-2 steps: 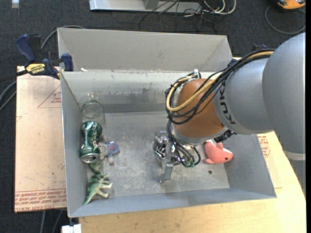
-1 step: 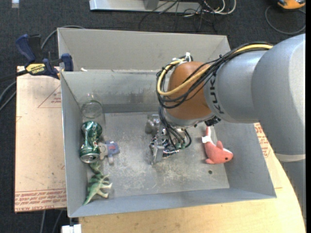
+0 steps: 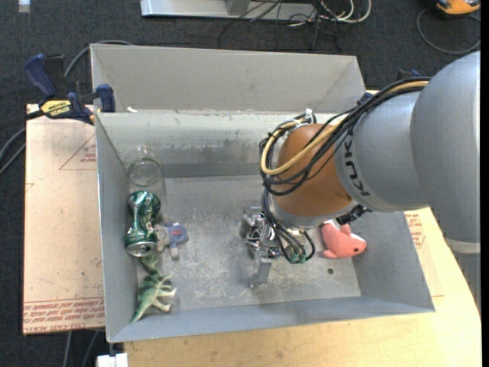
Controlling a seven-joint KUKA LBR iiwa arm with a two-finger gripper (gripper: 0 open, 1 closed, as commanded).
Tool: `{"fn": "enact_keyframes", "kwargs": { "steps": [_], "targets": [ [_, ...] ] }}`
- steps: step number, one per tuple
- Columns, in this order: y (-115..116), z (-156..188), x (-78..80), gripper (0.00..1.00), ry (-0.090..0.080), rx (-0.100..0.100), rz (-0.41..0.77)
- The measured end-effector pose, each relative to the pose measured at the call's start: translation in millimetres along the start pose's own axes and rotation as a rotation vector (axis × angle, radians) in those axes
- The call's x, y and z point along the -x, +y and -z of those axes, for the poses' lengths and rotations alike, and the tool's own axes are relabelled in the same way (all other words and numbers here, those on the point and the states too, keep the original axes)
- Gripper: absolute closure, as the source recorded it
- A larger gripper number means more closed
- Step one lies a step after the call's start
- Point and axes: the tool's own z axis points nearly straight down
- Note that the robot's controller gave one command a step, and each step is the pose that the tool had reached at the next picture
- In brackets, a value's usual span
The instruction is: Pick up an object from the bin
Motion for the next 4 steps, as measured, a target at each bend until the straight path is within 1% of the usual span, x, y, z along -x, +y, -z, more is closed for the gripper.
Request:
{"fn": "enact_keyframes", "kwargs": {
  "steps": [1,2,3,4],
  "targets": [
    [15,2,51.1,1.0,-0.036,0.01,-0.001],
    [15,2,51.1,1.0,-0.036,0.011,-0.001],
    [15,11,49.3,1.0,-0.031,0.01,-0.001],
    [15,30,49.8,1.0,-0.033,0.011,-0.002]
  ]
}}
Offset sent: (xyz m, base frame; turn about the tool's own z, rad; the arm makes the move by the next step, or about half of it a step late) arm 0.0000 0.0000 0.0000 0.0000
